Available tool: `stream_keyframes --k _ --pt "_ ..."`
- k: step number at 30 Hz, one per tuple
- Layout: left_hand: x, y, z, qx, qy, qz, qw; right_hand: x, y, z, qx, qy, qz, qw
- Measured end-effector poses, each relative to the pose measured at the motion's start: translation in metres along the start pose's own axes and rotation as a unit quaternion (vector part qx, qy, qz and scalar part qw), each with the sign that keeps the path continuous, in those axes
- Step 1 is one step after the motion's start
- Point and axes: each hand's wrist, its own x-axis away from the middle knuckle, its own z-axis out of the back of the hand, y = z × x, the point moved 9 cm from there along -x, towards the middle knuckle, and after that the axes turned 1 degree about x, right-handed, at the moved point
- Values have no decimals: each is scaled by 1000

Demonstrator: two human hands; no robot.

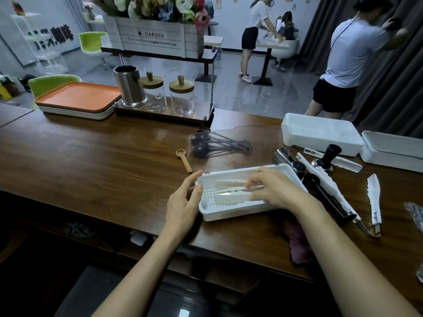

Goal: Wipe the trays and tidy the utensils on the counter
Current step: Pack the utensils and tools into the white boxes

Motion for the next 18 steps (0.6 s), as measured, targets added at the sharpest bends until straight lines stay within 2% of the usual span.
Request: stream_keyframes --k 4,8,13,15,18 --pt "0 0 1 -5 8 0 1000 1 2 3 23 -1 -25 999" --pt "-1 0 2 -6 6 -1 1000 -1 12 -2 -14 -34 -62 997" --pt "1 4 1 3 -3 -4 1000 6 18 -3 -65 -57 -65 994" --pt "0 3 2 7 -2 -3 1000 16 20 3 -69 -25 -73 995" --pt "0 2 4 16 -3 -8 1000 40 18 25 -27 104 -63 992"
